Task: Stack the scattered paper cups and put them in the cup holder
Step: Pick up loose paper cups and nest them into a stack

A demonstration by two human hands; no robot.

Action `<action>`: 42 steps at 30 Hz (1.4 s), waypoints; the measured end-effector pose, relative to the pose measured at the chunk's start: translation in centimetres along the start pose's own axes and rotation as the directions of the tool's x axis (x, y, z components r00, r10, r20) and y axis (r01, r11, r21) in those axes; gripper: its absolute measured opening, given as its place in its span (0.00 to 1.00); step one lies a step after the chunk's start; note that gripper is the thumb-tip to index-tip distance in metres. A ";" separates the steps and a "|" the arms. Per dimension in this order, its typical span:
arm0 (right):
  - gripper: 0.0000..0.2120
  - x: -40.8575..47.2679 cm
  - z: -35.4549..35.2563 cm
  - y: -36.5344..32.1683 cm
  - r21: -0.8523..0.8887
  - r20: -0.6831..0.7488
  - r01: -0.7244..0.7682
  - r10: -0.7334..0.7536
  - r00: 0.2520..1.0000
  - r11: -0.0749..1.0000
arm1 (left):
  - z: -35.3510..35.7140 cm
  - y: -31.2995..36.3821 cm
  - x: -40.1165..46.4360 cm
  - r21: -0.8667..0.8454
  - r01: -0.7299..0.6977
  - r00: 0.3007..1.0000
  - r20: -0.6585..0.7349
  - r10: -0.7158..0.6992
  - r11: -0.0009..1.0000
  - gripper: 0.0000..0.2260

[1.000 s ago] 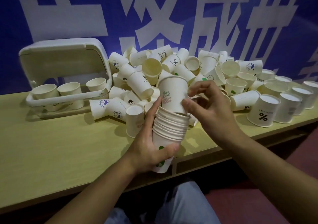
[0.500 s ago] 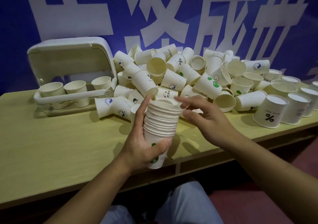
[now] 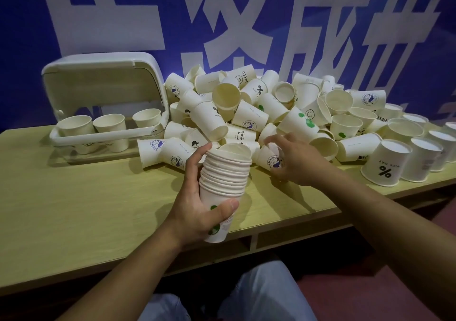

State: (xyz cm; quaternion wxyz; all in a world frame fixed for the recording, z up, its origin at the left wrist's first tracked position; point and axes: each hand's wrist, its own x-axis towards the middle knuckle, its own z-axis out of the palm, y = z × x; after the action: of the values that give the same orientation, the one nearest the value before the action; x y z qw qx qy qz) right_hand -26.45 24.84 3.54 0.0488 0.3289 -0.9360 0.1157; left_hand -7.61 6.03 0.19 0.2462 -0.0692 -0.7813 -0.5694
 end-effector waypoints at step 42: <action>0.34 3.3 -2.9 4.8 -0.078 -0.265 0.000 -0.021 0.964 0.997 | 3.4 0.3 1.2 -0.012 -0.028 0.999 0.039 0.029 1.000 0.44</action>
State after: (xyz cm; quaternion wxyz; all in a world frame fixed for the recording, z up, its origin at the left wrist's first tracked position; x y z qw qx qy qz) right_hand -31.97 27.22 6.03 0.1870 0.3135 -0.9230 0.1219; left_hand -9.56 9.11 0.25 0.2384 -0.0931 -0.7816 -0.5689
